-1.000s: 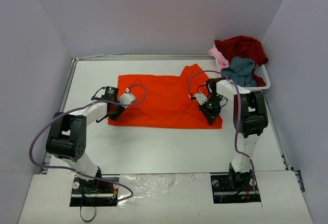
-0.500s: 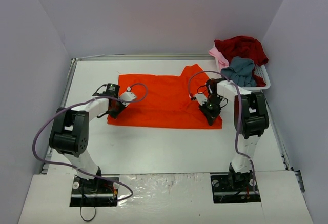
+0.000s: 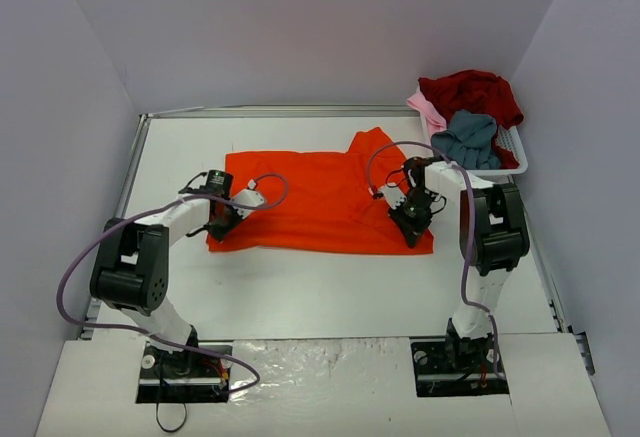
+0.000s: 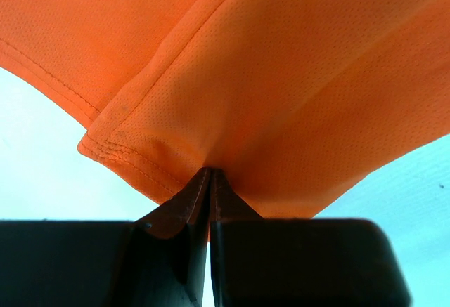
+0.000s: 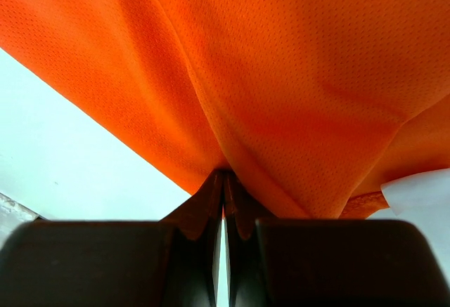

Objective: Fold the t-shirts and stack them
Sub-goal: Grap the side of the flattened tshirt furthest away from the robot with both arms

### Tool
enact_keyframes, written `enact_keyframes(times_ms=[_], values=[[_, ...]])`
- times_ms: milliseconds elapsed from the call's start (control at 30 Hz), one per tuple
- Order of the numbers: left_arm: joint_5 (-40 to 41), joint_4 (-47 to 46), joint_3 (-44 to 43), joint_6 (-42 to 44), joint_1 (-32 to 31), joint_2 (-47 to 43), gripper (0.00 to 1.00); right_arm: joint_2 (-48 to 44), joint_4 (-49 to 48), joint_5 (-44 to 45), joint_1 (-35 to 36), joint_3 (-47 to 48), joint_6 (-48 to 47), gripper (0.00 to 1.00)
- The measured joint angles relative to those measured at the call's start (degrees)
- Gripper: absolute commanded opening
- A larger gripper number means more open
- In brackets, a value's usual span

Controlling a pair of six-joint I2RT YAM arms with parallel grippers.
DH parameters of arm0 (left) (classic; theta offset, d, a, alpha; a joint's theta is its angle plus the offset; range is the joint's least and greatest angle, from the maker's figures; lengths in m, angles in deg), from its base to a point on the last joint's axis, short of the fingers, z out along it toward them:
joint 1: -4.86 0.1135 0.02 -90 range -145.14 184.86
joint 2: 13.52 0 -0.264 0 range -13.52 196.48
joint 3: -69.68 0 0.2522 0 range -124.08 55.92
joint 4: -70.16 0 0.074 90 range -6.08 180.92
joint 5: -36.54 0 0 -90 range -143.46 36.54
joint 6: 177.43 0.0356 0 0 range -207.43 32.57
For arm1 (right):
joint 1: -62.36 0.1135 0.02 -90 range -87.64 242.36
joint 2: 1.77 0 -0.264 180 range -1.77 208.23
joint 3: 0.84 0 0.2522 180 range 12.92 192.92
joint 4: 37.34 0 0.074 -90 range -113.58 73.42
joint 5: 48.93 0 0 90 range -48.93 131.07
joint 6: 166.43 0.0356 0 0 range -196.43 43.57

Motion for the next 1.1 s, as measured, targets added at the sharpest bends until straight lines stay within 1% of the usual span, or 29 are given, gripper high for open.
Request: enact_keyframes(times_ms=[533, 867, 1100], values=[[2.93, 2.67, 2.25, 1.05, -2.56, -1.99, 0.02, -1.22, 0.02, 0.33, 1.05, -1.97, -0.17, 0.00], [3.39, 4.11, 5.14, 1.44, -4.26, -4.76, 0.02, -1.60, 0.04, 0.59, 1.31, -2.62, -0.17, 0.00], [3.10, 7.19, 5.97, 1.73, -4.33, -5.90, 0.02, -2.36, 0.81, 1.18, 2.14, -4.11, -0.17, 0.00]])
